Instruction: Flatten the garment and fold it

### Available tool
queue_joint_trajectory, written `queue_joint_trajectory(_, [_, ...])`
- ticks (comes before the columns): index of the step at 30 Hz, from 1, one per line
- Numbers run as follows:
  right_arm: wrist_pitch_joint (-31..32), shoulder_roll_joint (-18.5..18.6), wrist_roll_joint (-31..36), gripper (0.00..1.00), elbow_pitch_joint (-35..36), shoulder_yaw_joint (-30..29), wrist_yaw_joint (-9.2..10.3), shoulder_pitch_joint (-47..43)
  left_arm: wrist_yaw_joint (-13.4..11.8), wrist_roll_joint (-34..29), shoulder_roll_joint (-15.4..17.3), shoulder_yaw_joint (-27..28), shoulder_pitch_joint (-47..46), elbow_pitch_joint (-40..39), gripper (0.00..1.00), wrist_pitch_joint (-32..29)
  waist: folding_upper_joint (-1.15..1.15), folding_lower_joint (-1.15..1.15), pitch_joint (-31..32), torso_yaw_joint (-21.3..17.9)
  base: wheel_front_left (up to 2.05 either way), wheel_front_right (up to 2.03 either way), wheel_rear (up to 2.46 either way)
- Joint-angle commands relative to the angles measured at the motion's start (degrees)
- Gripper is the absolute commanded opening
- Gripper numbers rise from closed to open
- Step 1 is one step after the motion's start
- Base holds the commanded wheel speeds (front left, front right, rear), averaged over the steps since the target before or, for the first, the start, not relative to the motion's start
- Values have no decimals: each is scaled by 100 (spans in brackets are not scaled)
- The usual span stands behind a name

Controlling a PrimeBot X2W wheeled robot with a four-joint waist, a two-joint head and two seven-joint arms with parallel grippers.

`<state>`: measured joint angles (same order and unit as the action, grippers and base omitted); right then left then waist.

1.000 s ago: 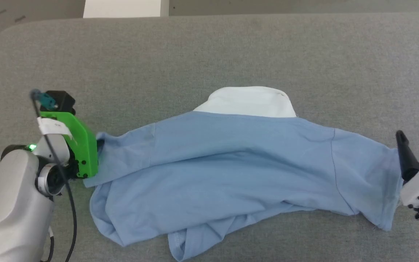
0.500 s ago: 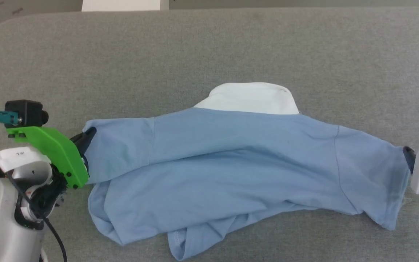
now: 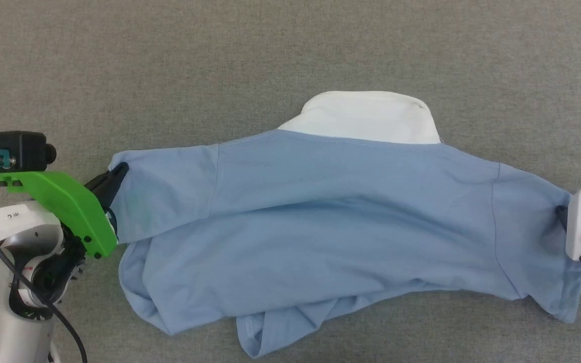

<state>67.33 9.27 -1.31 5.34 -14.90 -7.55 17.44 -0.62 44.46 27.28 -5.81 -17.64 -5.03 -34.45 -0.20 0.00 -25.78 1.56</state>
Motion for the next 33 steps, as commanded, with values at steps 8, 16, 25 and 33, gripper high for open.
queue_joint_trajectory(8, [-285,-106,-216,0,-118,113,6,167,16,100,-129,-8,56,148,0,205,20,0,387,-85,0,0,0])
queue_joint_trajectory(16, [-759,167,-819,0,59,336,6,769,98,220,-413,-52,-291,415,0,452,20,0,1297,-226,0,0,0])
queue_joint_trajectory(25, [-1213,349,-1711,0,-7,280,6,1913,103,106,-661,-84,-1421,584,0,776,20,0,2114,-304,0,0,0])
queue_joint_trajectory(33, [-1874,301,-2049,0,-184,195,6,2873,69,-238,-743,-46,-2607,868,0,1279,20,0,2430,-354,0,0,0])
